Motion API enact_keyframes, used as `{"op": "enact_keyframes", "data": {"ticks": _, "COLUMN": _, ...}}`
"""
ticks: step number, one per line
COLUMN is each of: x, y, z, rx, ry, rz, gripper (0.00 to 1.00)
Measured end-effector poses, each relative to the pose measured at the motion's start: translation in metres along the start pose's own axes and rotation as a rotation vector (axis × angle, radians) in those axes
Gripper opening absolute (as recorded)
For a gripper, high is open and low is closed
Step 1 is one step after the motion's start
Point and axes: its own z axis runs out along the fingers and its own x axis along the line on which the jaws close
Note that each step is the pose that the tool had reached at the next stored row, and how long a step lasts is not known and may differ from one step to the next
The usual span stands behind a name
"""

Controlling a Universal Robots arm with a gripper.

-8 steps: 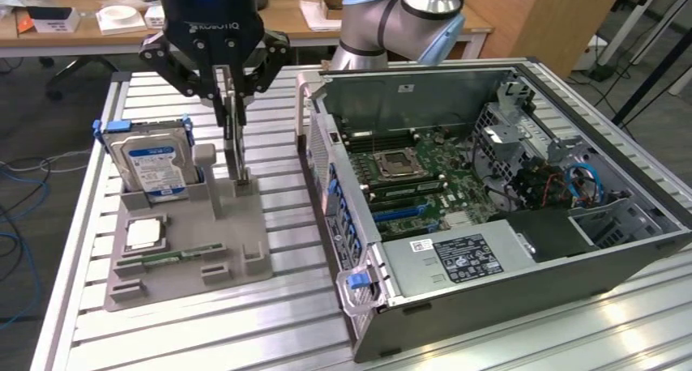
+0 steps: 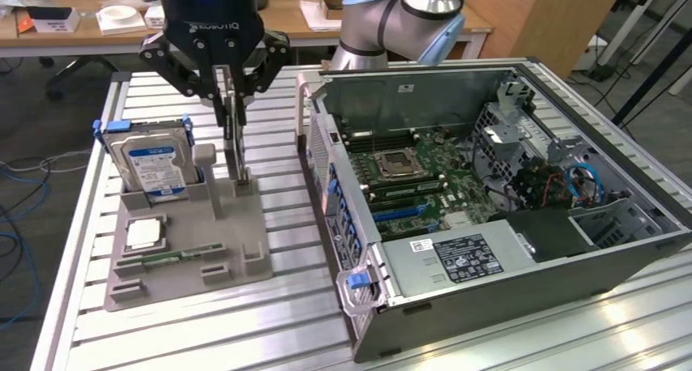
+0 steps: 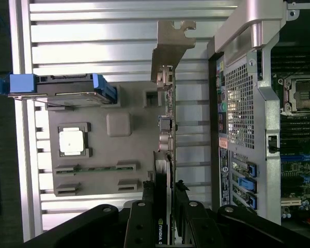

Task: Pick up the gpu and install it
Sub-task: 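Pick up the gpu and move the gpu toward the slot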

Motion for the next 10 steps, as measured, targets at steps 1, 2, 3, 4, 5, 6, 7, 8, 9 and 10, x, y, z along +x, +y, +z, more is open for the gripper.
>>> {"op": "enact_keyframes", "data": {"ticks": 1, "x": 0.0, "y": 0.0, "z": 0.0, "rx": 0.0, "ry": 0.0, "rz": 0.0, "gripper": 0.27}}
{"op": "enact_keyframes", "data": {"ticks": 2, "x": 0.0, "y": 0.0, "z": 0.0, "rx": 0.0, "ry": -0.0001, "rz": 0.0, "gripper": 0.27}}
{"op": "enact_keyframes", "data": {"ticks": 3, "x": 0.0, "y": 0.0, "z": 0.0, "rx": 0.0, "ry": -0.0001, "rz": 0.0, "gripper": 0.27}}
{"op": "enact_keyframes", "data": {"ticks": 4, "x": 0.0, "y": 0.0, "z": 0.0, "rx": 0.0, "ry": 0.0, "rz": 0.0, "gripper": 0.27}}
{"op": "enact_keyframes", "data": {"ticks": 5, "x": 0.0, "y": 0.0, "z": 0.0, "rx": 0.0, "ry": 0.0, "rz": 0.0, "gripper": 0.27}}
{"op": "enact_keyframes", "data": {"ticks": 6, "x": 0.0, "y": 0.0, "z": 0.0, "rx": 0.0001, "ry": 0.0, "rz": 0.0, "gripper": 0.27}}
{"op": "enact_keyframes", "data": {"ticks": 7, "x": 0.0, "y": 0.0, "z": -0.0011, "rx": 0.0002, "ry": 0.0001, "rz": 0.0, "gripper": 0.27}}
{"op": "enact_keyframes", "data": {"ticks": 8, "x": 0.0, "y": 0.0001, "z": -0.0021, "rx": 0.0001, "ry": 0.0, "rz": 0.0, "gripper": 0.27}}
{"op": "enact_keyframes", "data": {"ticks": 9, "x": -0.0001, "y": 0.0002, "z": -0.0037, "rx": 0.0001, "ry": 0.0001, "rz": 0.0, "gripper": 0.27}}
{"op": "enact_keyframes", "data": {"ticks": 10, "x": -0.0001, "y": 0.0002, "z": -0.0055, "rx": 0.0002, "ry": 0.0001, "rz": 0.0, "gripper": 0.27}}
